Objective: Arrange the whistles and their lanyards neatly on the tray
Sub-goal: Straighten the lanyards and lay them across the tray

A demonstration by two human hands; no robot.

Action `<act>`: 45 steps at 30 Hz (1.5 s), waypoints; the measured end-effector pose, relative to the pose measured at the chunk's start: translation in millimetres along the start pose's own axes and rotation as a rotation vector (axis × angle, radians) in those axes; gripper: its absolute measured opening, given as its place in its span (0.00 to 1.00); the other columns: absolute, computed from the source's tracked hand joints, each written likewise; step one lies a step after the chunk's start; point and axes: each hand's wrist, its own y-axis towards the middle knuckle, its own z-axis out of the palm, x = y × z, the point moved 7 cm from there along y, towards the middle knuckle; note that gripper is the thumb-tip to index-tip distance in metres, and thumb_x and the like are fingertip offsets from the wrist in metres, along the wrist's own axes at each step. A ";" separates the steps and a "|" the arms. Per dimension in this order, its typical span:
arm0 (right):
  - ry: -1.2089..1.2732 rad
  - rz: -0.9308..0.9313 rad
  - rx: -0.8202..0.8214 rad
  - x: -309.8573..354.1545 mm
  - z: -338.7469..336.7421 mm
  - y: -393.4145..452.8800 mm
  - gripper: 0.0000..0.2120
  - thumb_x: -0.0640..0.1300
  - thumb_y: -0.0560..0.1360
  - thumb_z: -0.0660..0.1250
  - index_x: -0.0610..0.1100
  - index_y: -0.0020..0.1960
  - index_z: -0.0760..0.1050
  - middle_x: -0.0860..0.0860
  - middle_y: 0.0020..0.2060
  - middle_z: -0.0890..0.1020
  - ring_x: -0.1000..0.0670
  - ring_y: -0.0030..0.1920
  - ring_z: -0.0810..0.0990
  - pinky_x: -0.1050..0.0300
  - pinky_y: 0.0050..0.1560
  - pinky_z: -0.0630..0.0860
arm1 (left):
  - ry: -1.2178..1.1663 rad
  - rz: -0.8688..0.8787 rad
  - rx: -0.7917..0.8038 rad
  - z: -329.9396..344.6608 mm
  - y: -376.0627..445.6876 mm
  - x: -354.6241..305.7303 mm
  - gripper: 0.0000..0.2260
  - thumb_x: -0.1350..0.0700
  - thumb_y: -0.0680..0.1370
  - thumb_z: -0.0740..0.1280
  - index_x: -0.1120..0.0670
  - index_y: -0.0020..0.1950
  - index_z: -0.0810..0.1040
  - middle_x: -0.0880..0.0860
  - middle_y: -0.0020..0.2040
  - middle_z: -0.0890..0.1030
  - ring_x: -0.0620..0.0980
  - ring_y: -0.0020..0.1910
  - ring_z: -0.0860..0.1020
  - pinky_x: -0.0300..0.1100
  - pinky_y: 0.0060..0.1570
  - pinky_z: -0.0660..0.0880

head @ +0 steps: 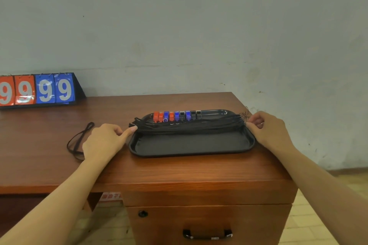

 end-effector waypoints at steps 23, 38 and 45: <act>-0.104 -0.021 -0.014 1.8 -1.7 -0.1 0.07 0.43 0.79 0.68 0.45 0.53 0.84 0.50 0.44 0.83 0.53 0.44 0.78 0.60 0.50 0.71 | -0.270 0.060 -0.006 -1.2 1.9 3.9 0.13 0.39 0.76 0.70 0.46 0.53 0.86 0.51 0.55 0.86 0.53 0.55 0.82 0.53 0.55 0.79; -0.138 0.036 -0.004 3.0 -2.6 -1.0 0.09 0.43 0.80 0.67 0.43 0.56 0.83 0.46 0.50 0.84 0.52 0.45 0.76 0.59 0.50 0.70 | -0.454 0.012 -0.015 -7.0 -3.8 5.8 0.14 0.40 0.73 0.75 0.46 0.53 0.87 0.50 0.53 0.87 0.50 0.57 0.81 0.52 0.60 0.76; -0.141 0.055 0.005 1.1 -0.8 0.2 0.09 0.43 0.80 0.67 0.43 0.56 0.83 0.46 0.49 0.84 0.51 0.45 0.76 0.59 0.49 0.70 | -0.501 -0.003 0.024 -4.5 -4.5 4.6 0.15 0.48 0.79 0.71 0.52 0.62 0.84 0.54 0.62 0.84 0.53 0.64 0.78 0.46 0.59 0.69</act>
